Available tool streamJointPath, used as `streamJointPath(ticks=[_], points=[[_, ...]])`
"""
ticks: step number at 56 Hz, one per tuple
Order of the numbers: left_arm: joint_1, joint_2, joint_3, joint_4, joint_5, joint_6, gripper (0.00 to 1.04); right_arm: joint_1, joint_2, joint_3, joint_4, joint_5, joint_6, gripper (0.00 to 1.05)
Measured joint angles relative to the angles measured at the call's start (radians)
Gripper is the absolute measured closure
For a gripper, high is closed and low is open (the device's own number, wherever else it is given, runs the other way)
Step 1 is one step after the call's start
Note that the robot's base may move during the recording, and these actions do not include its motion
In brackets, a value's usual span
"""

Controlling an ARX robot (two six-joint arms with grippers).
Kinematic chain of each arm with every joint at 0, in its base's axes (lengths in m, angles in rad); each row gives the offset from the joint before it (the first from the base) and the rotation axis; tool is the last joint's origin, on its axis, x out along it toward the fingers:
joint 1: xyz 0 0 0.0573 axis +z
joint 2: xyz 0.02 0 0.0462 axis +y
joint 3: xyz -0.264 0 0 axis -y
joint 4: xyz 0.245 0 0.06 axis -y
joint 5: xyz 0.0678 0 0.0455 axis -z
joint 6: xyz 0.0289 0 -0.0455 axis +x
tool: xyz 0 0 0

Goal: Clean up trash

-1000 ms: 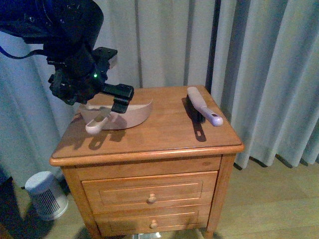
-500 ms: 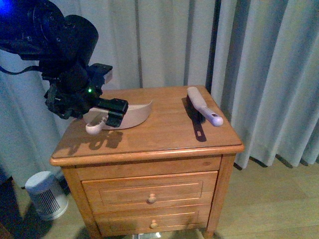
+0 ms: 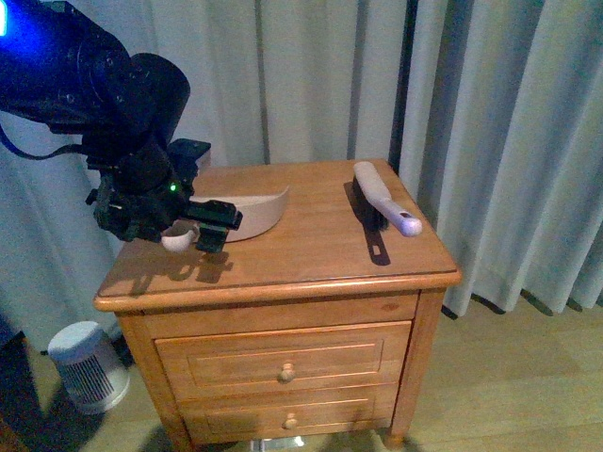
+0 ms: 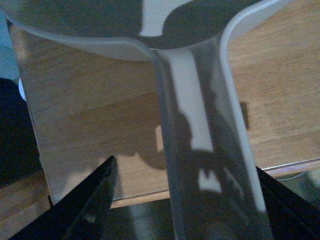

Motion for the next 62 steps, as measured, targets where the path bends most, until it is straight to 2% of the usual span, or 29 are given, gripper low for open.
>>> streamJointPath(ticks=[13,15,25,40,62], points=[[-0.002,0.001,0.005,-0.011,0.007,-0.016,0.74,0.0,0.0,0.0,0.0,0.0,0.0,0.07],[-0.002,0.001,0.005,-0.011,0.008,-0.018,0.77,0.0,0.0,0.0,0.0,0.0,0.0,0.07],[-0.002,-0.002,-0.002,0.008,0.037,-0.026,0.77,0.0,0.0,0.0,0.0,0.0,0.0,0.07],[0.005,-0.095,-0.121,0.102,0.089,-0.032,0.78,0.0,0.0,0.0,0.0,0.0,0.0,0.07],[0.066,-0.492,-0.451,0.327,0.098,0.04,0.78,0.0,0.0,0.0,0.0,0.0,0.0,0.07]])
